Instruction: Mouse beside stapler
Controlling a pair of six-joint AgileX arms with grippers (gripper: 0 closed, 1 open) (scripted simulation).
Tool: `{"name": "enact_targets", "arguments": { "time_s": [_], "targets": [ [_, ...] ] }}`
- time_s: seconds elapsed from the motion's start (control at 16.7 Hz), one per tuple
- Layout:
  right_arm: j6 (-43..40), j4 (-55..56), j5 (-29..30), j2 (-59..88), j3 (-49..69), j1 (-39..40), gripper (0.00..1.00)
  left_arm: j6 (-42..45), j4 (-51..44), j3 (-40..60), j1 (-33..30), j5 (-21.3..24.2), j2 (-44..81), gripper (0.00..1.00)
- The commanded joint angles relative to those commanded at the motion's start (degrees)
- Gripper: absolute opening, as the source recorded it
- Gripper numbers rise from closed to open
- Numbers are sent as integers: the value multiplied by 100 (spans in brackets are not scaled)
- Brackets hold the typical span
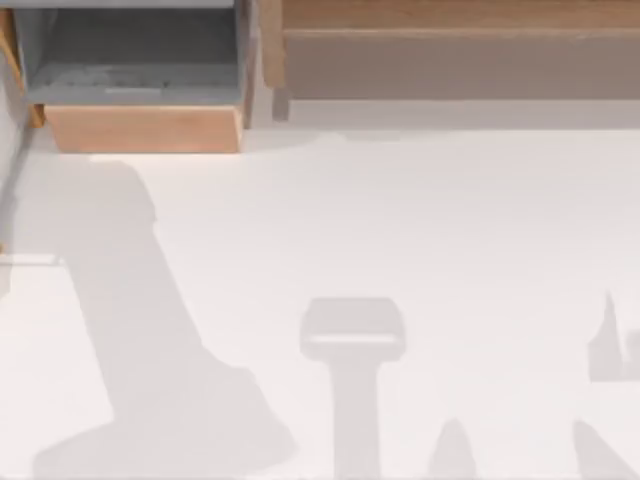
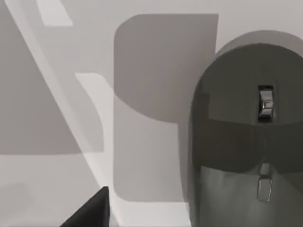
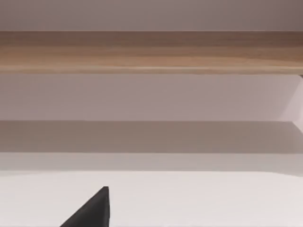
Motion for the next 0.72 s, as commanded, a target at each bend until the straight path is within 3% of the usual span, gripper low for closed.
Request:
{"name": "enact_targets", "arguments": {
  "time_s": [0.66,0.72],
  "targets": [
    [0,0,0,0,0,0,100,-52,516,-529,-50,-4,-45,100],
    [0,0,0,0,0,0,100,-52,516,-529,-50,-4,-45,92]
  ]
}}
